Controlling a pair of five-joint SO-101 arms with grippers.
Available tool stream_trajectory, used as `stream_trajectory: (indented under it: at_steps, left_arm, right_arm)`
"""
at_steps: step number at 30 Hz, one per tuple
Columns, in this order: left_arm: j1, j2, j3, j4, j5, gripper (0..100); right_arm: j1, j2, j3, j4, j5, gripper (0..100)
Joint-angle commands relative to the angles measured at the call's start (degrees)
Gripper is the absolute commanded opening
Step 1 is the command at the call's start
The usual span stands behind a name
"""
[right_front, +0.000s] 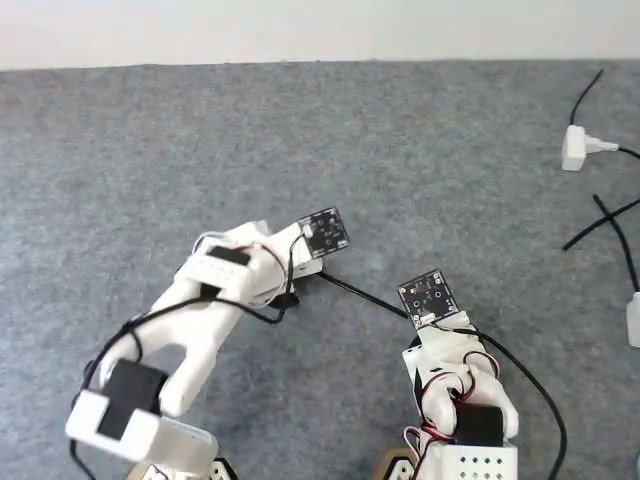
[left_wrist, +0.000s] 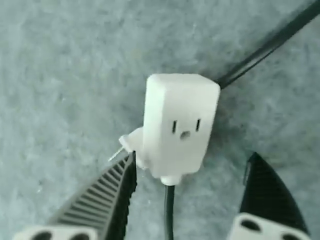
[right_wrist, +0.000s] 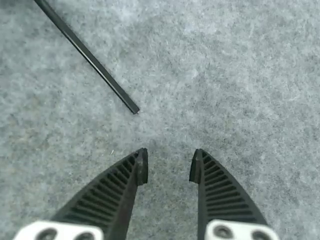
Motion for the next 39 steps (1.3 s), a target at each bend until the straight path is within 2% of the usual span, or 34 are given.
stream_trajectory:
  at_steps: [1,4,8,10,12,17,23,28,31,37,39]
  left_arm:
    - [0.4,3.9,-8.7,5.8,-1.4,33]
    - [0.4,6.3,-11.9,9.8,-1.4,28]
    - [0.2,7.0,-13.4,12.0,-1.1,0]
    - [0.0,6.9,-13.3,12.3,-0.6,4]
    - [0.0,6.9,-13.3,12.3,0.8,1]
    - [-0.5,6.6,-13.1,14.0,1.1,1]
    - [-6.6,1.1,-12.4,15.3,1.3,1]
    - [-10.2,-6.2,-7.2,15.1,1.3,1]
    - [-9.0,-8.6,-4.0,14.6,1.2,1]
    - [-1.6,-8.8,-1.7,12.9,1.3,2]
    - [-0.3,-8.8,-2.5,12.8,1.3,7]
  right_arm:
    - [-0.5,-0.5,1.1,0.6,-0.2,16.5]
    - [-0.5,-0.5,1.1,0.6,-0.2,16.5]
    - [-0.5,-0.5,1.1,0.6,-0.2,16.5]
    - [-0.5,-0.5,1.1,0.6,-0.2,16.5]
    - [-0.5,-0.5,1.1,0.6,-0.2,16.5]
    - [-0.5,-0.5,1.1,0.5,-0.2,16.5]
    - [-0.5,-0.5,1.1,0.5,-0.2,16.5]
    - [-0.5,-0.5,1.1,0.5,-0.2,16.5]
    - [-0.5,-0.5,1.1,0.6,-0.2,16.5]
    - [-0.5,-0.5,1.1,0.7,-0.2,16.5]
    - [-0.5,-0.5,1.1,0.7,-0.2,16.5]
